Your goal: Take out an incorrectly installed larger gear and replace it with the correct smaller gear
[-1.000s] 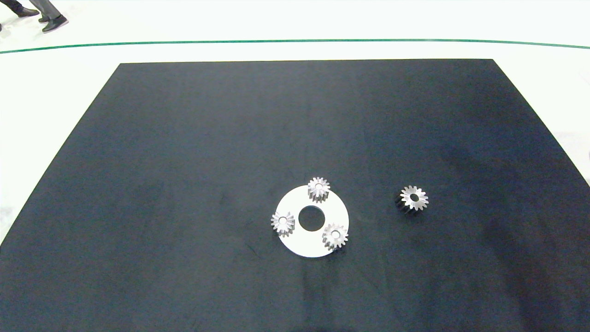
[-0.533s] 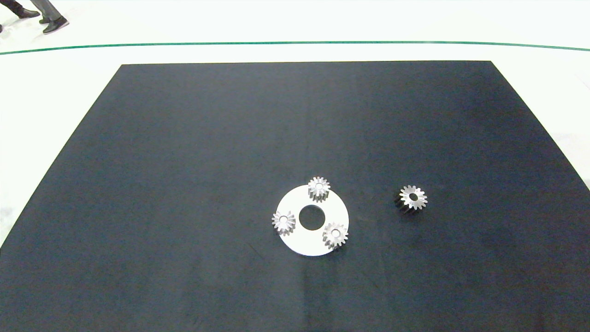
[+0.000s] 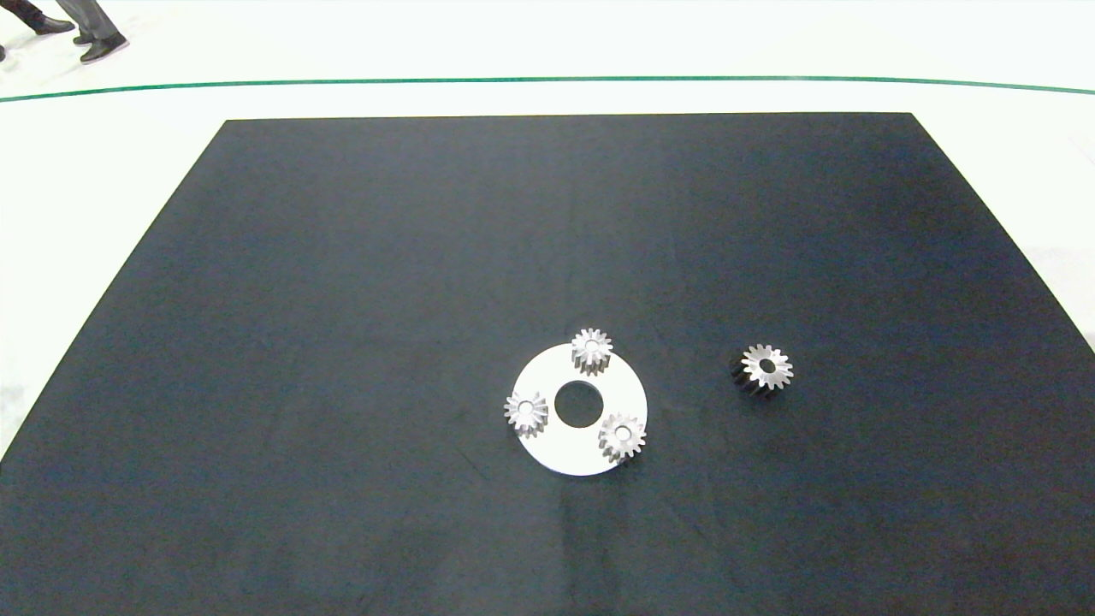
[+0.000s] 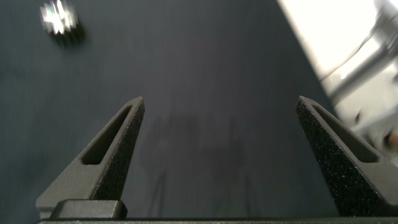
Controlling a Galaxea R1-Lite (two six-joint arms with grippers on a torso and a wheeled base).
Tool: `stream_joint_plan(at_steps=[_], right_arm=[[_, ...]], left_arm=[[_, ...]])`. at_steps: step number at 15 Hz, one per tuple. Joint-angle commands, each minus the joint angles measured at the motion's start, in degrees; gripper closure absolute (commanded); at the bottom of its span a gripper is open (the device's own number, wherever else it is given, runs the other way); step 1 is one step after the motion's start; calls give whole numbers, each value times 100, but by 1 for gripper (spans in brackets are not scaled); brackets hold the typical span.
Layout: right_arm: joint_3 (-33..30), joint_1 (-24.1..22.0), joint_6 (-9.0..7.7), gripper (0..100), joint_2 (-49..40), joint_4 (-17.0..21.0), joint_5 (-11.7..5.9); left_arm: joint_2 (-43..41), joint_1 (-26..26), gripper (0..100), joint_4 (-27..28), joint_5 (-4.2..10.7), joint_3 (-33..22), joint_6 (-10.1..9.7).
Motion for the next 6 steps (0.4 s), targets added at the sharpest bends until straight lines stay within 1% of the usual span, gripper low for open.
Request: stream_joint_plan(at_steps=[1,2,3,4,5,6], right_arm=[[55,10,465,0,-40,117,290],[55,10,650,0,-31,205,650],[55,19,650,0,-31,231,861],[63,10,535,0,-31,231,1186],[63,19,368,0,-31,240,1344],[55,19,289,0,-31,249,1476]], left_arm=[[-11,1,0,-3246,-56,3235,28],[-11,10,0,-3052,-92,3218,-244],[-11,10,0,-2964,-92,3235,-525],[-11,1,0,-2964,-92,3235,-639],[-11,-16,0,-2964,-100,3235,-613],[-11,-7,0,-2964,-118,3235,-543]])
